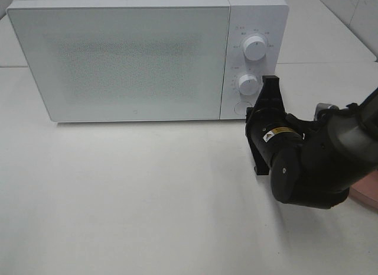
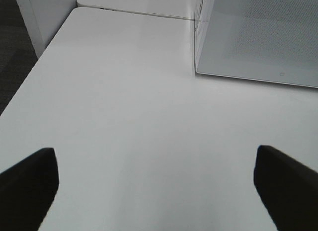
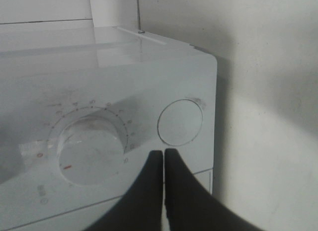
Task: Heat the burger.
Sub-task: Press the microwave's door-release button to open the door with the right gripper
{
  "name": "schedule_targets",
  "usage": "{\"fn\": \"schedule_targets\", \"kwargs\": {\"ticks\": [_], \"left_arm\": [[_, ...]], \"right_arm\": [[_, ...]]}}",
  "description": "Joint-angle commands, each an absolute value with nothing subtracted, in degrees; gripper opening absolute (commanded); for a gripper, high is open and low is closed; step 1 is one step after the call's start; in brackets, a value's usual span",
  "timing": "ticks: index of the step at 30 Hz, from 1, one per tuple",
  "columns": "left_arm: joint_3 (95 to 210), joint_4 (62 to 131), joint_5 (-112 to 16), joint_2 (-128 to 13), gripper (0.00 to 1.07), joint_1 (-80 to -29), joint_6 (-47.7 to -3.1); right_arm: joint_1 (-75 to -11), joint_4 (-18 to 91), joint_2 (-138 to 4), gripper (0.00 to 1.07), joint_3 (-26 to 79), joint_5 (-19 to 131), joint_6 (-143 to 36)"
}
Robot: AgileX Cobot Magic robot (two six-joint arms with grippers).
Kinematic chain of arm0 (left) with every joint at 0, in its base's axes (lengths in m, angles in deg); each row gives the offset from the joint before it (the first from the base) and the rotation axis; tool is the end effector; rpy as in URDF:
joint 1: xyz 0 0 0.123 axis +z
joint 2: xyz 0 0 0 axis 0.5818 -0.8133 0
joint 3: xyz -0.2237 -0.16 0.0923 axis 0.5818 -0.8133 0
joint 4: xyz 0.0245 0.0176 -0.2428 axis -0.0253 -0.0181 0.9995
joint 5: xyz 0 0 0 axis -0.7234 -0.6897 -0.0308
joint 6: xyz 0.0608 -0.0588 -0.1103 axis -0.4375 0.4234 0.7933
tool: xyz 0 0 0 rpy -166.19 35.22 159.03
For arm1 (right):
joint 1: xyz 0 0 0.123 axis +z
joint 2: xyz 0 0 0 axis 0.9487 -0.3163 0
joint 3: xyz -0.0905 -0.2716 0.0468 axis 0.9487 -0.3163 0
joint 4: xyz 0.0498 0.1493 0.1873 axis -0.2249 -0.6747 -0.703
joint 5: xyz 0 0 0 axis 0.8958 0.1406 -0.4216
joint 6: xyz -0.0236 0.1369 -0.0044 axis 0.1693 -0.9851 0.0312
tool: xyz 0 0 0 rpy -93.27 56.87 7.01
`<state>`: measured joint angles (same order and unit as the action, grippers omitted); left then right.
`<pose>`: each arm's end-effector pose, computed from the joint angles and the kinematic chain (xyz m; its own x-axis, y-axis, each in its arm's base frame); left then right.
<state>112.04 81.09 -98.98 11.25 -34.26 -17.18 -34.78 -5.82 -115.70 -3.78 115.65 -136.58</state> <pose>0.0228 0.0025 0.2559 -0.4455 -0.0801 -0.8917 -0.0662 0.9962 -0.0564 0.3357 0.1472 0.0942 0.0225 0.9996 -0.0158 0.2680 0.0092 0.9634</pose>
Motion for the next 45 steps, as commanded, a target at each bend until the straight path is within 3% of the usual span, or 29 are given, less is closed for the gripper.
{"fn": "schedule_targets", "kwargs": {"ticks": [1,45], "left_arm": [[111.93,81.20,-98.41,12.11,1.00,-34.32,-17.12],[111.93,81.20,-98.41,12.11,1.00,-34.32,-17.12]], "right_arm": [[-35.64,-4.90,-116.39,0.00,-2.47,114.45,-136.93],[-39.59,-5.01,-125.27,0.00,9.68,113.65,-135.15]]}}
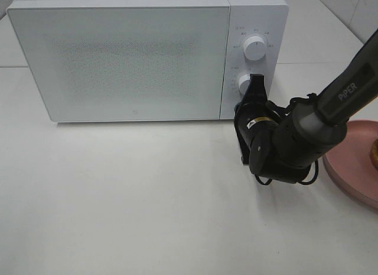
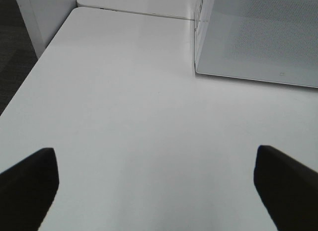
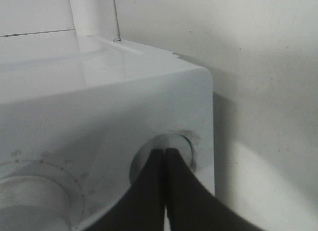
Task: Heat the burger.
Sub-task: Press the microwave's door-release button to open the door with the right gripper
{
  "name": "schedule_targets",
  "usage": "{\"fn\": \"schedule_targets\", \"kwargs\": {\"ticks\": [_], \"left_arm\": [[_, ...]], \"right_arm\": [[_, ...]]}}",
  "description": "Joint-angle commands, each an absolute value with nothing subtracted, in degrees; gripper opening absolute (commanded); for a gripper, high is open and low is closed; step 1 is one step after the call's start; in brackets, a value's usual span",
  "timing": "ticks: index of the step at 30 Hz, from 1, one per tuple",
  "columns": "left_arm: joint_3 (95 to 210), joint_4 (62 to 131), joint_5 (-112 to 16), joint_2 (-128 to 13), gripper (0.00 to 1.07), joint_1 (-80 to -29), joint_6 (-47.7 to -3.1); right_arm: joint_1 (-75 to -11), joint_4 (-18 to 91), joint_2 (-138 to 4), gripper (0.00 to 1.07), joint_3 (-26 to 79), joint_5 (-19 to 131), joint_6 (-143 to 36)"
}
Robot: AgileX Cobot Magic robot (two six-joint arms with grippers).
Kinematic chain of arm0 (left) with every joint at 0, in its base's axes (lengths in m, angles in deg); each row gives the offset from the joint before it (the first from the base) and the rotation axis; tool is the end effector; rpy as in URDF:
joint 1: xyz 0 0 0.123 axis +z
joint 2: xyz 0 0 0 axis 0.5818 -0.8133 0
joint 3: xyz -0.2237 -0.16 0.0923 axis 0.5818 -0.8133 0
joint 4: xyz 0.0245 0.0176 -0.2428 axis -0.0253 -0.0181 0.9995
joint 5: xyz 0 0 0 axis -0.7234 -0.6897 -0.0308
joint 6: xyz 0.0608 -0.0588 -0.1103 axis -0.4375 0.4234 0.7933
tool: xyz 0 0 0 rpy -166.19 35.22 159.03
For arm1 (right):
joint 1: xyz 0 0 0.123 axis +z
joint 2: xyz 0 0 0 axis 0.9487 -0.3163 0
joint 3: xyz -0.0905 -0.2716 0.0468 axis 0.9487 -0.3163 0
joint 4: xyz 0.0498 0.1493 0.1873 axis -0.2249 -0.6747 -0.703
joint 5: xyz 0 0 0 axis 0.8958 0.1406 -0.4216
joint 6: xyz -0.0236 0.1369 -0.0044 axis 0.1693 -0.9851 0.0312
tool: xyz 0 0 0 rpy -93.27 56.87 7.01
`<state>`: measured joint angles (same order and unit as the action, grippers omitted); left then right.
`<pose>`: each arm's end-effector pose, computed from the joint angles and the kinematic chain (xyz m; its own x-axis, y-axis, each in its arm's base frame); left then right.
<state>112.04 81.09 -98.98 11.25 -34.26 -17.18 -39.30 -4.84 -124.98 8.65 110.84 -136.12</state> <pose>0.0228 0.0025 0.2559 -0.4455 -0.0801 -0.8917 -0.0662 0.9962 -0.0564 0.3864 0.1520 0.0646 0.0664 0.9977 0.0106 0.3003 -0.0301 0.9534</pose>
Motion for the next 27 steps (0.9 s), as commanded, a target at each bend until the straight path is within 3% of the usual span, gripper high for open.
{"fn": "schedule_targets", "kwargs": {"ticks": [1,17,27], "left_arm": [[111.93,81.20,-98.41,12.11,1.00,-34.32,-17.12],[111.93,81.20,-98.41,12.11,1.00,-34.32,-17.12],[111.93,81.20,-98.41,12.11,1.00,-34.32,-17.12]], "right_arm": [[-39.59,-5.01,-125.27,0.00,9.68,113.65,-135.15],[-42.74,-5.01,-126.41,0.00,17.24,116.17,-131.77],[-42.80,-3.87,-124.64,0.00,16.10,115.31,-130.17]]}}
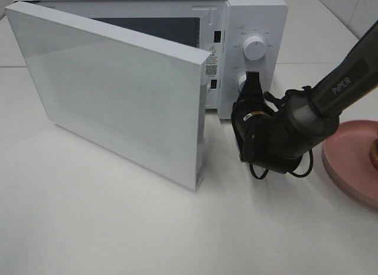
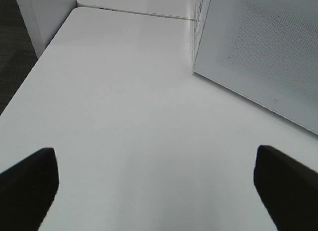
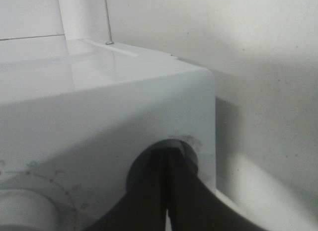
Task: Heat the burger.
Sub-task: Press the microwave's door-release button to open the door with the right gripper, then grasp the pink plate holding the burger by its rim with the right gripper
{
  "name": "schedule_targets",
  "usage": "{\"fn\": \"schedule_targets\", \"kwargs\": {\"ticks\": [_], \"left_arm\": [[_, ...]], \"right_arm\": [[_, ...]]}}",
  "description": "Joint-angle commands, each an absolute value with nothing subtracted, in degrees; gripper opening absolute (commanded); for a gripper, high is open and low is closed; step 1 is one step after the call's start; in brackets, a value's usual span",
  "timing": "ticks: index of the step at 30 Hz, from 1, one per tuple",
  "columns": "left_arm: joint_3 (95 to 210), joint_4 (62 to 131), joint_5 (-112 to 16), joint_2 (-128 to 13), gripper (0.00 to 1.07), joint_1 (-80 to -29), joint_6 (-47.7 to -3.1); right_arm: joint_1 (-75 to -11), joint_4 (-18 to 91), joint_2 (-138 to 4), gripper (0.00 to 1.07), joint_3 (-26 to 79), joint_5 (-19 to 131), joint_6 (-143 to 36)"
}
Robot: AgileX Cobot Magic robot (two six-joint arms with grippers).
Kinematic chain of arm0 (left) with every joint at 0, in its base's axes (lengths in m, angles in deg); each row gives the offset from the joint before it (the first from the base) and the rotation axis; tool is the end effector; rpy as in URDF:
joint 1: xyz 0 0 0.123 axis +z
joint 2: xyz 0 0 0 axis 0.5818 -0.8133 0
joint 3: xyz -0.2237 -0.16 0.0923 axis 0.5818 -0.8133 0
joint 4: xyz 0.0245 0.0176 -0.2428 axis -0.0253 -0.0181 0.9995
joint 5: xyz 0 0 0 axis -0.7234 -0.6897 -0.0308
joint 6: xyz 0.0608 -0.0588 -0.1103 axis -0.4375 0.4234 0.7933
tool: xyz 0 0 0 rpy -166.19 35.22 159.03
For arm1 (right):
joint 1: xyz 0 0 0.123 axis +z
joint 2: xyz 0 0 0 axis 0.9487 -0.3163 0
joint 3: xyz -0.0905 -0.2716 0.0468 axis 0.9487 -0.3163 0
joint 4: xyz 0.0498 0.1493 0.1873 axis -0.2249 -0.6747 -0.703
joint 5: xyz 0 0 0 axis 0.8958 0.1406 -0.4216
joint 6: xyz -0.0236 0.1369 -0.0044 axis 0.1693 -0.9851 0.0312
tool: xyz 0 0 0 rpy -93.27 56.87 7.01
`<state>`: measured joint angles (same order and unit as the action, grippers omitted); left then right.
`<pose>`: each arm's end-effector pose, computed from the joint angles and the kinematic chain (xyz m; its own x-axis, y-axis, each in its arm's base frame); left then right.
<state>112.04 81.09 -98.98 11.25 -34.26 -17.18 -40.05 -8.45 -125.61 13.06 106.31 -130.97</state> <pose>0.0228 0.0025 0.2559 -0.4455 -0.0801 -0.8917 -0.0662 0.9962 -0.0564 0.4009 0.1534 0.0645 0.0912 0.9958 -0.0116 0.3358 -0.0198 0.9417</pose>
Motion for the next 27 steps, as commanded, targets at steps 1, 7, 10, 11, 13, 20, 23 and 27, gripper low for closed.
{"fn": "schedule_targets", "kwargs": {"ticks": [1,7,10,11,13,20,23,27], "left_arm": [[111.93,81.20,-98.41,12.11,1.00,-34.32,-17.12],[111.93,81.20,-98.41,12.11,1.00,-34.32,-17.12],[111.93,81.20,-98.41,12.11,1.00,-34.32,-17.12],[111.93,81.20,-98.41,12.11,1.00,-34.32,-17.12],[111.93,81.20,-98.41,12.11,1.00,-34.32,-17.12],[111.93,81.20,-98.41,12.11,1.00,-34.32,-17.12],[111.93,81.20,-98.41,12.11,1.00,-34.32,-17.12],[111.93,81.20,-98.41,12.11,1.00,-34.32,-17.12]], "right_arm": [[-42.80,-3.87,-124.24,0.00,15.47,114.91,-130.17],[-42.74,-2.95,-122.35,0.00,12.55,112.96,-129.71],[-42.69,-2.95,-121.37,0.00,11.23,111.24,-129.02],[-42.69,-2.49,-120.86,0.00,10.25,110.50,-129.08],[-42.69,-1.86,-120.57,0.00,9.85,109.69,-129.13],[-41.65,1.29,-118.39,0.00,6.41,106.03,-129.13],[-41.42,1.29,-117.65,0.00,5.04,105.57,-129.08],[-41.42,2.89,-115.70,0.00,1.60,105.28,-128.79]]}}
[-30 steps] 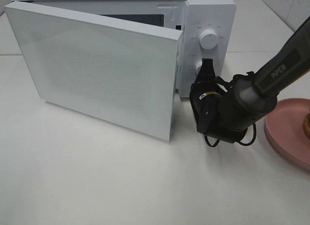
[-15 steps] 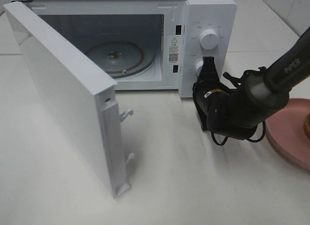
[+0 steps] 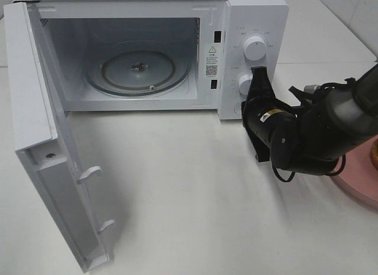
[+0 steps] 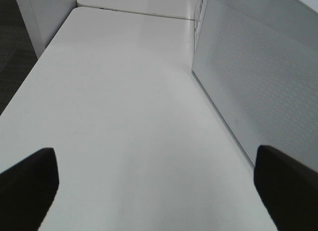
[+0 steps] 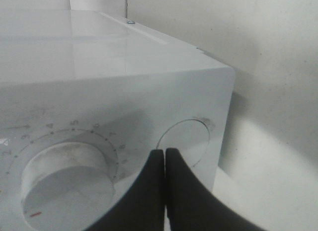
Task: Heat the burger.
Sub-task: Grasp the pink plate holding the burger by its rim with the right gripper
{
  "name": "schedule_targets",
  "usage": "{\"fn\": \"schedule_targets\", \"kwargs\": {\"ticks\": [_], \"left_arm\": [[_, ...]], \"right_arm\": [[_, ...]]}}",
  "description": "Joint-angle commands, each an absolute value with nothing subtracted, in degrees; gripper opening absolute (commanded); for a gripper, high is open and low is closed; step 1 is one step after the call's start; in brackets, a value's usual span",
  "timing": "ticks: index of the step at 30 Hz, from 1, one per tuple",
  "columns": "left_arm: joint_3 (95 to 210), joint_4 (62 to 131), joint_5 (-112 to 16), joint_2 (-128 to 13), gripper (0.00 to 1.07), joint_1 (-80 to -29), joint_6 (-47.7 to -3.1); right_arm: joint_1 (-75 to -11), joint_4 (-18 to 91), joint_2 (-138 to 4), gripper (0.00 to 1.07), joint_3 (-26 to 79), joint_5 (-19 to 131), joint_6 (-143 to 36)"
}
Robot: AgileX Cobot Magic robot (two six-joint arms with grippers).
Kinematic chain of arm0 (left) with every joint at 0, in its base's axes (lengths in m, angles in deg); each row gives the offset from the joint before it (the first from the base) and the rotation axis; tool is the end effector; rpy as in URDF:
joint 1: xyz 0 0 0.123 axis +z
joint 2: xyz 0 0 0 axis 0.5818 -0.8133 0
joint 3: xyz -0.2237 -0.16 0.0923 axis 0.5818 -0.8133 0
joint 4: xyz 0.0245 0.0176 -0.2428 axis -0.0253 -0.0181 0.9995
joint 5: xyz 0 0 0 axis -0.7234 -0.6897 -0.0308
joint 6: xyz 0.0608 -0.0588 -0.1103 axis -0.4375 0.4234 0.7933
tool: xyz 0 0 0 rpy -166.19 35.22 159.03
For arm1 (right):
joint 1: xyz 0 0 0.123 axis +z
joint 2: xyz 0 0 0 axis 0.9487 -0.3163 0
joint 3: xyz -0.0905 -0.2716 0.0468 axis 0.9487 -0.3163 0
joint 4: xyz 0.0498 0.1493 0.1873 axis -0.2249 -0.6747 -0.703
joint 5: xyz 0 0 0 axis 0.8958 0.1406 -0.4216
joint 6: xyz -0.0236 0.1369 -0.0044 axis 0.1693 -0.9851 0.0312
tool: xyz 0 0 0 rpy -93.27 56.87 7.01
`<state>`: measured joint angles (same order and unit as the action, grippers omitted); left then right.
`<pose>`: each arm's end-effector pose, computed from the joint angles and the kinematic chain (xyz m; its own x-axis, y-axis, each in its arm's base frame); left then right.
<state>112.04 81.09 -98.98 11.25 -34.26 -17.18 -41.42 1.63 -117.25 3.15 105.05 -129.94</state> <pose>0.0228 0.0025 0.2559 -0.4455 -0.0801 -0.8917 -0.0662 0.9962 -0.0564 0.3720 0.1436 0.0879 -0.0602 0.9937 -0.0946 0.3405 0.1096 0.9338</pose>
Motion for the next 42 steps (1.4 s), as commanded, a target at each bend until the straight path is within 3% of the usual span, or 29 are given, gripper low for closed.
{"fn": "schedule_targets", "kwargs": {"ticks": [1,17,36,42], "left_arm": [[111.93,81.20,-98.41,12.11,1.00,-34.32,-17.12],[111.93,81.20,-98.41,12.11,1.00,-34.32,-17.12],[111.93,81.20,-98.41,12.11,1.00,-34.32,-17.12],[111.93,81.20,-98.41,12.11,1.00,-34.32,-17.12]], "right_arm": [[-41.42,2.89,-115.70,0.00,1.60,105.28,-128.79],[-41.42,7.36,-103.44,0.00,-9.00,96.29,-119.34],[-41.60,7.48,-89.51,0.00,-10.72,62.94,-76.31],[-41.60,10.23,-89.00,0.00,-6.71,48.39,-64.62]]}}
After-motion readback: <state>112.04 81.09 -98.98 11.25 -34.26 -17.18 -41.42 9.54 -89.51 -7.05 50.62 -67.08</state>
